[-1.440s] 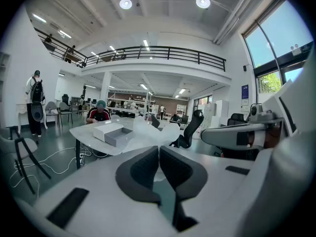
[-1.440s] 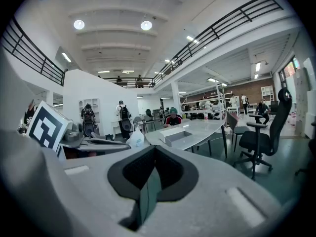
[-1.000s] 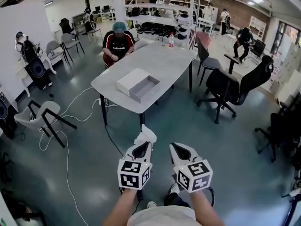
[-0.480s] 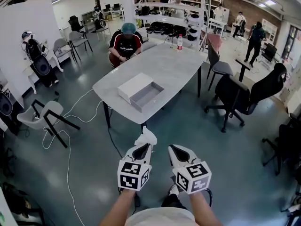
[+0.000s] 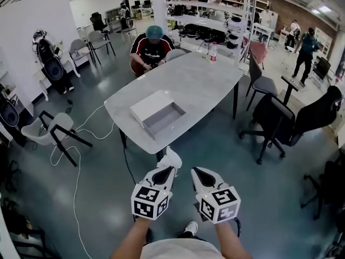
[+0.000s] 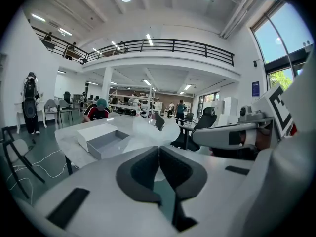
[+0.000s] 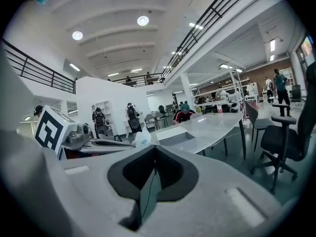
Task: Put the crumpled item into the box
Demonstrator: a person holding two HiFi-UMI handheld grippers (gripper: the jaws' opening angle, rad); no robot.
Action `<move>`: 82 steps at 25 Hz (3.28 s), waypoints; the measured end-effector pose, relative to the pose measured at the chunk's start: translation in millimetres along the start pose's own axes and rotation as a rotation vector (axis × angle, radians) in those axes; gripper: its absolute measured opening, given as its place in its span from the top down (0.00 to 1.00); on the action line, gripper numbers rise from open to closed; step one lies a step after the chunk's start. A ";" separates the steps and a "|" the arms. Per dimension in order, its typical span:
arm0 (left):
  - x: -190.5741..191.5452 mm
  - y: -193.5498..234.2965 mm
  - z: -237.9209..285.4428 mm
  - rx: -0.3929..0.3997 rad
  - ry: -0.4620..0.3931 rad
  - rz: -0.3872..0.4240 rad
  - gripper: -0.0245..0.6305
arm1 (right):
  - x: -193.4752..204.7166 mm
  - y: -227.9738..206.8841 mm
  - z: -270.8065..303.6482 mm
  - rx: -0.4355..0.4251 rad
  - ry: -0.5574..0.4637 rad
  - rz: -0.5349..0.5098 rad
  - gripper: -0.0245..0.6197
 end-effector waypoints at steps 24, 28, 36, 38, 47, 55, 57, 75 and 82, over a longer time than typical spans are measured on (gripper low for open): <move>-24.5 35.0 81.1 -0.113 -0.004 -0.066 0.94 | -30.5 -75.4 59.0 -0.084 -0.026 -0.012 0.95; -29.7 60.6 94.8 -0.121 -0.003 -0.078 0.94 | -37.5 -77.8 85.3 -0.083 -0.030 -0.053 0.95; -45.3 130.5 123.7 -0.131 0.011 -0.094 0.94 | -55.8 -80.1 163.1 -0.108 -0.006 -0.077 0.95; -48.8 148.2 130.2 -0.132 0.023 -0.098 0.94 | -60.3 -79.2 182.4 -0.112 0.005 -0.078 0.95; -53.4 226.5 155.7 -0.111 0.100 -0.128 0.94 | -83.2 -71.6 266.1 -0.110 0.049 -0.083 0.95; -44.7 277.8 176.9 -0.061 0.227 -0.138 0.94 | -101.6 -57.6 322.9 -0.108 0.082 -0.106 0.95; -39.3 286.4 183.3 -0.044 0.269 -0.134 0.94 | -102.4 -56.2 332.3 -0.107 0.092 -0.113 0.95; -22.0 320.4 222.5 -0.008 0.558 -0.049 0.94 | -111.3 -62.1 392.5 -0.213 0.124 -0.153 0.95; -20.1 318.6 247.5 -0.071 0.661 -0.034 0.94 | -117.8 -90.4 408.3 -0.326 0.143 -0.165 0.95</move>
Point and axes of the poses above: the fingertips, and each gripper's own axes: z forward along the fingers, y to its left, x out of its underside, the point moved 7 cm from there along -z, backward along the fingers, and after that the axes turned 15 degrees about x, right-handed, at the moved point
